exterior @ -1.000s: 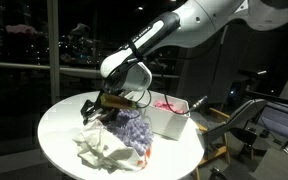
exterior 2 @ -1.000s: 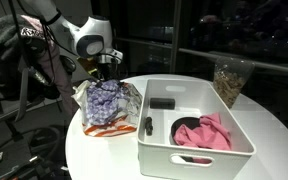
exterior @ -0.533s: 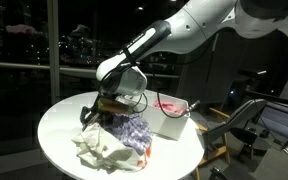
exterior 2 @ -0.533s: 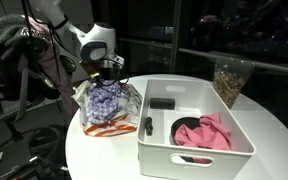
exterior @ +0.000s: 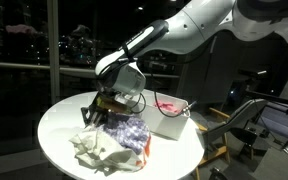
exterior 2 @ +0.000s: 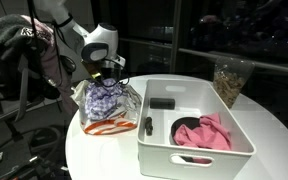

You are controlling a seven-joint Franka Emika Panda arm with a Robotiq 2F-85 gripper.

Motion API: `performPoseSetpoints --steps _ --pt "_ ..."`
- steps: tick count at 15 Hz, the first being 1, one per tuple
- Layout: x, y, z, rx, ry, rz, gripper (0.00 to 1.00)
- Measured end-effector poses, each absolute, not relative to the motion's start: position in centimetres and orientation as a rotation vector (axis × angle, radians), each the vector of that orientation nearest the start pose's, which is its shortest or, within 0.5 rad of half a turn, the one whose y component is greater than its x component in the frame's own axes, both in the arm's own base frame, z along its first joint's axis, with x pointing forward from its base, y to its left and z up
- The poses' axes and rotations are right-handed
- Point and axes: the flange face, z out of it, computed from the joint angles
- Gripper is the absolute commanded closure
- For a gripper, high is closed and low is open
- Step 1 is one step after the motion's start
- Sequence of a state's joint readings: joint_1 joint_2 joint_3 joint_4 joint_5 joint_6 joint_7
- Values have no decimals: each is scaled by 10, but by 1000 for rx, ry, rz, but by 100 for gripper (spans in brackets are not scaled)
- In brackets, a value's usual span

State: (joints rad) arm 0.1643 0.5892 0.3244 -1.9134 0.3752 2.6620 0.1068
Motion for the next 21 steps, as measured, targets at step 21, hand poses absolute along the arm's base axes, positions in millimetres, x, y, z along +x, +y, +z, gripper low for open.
performPoseSetpoints --steps 21 --pt "564 275 346 -2405 -138 -815 88"
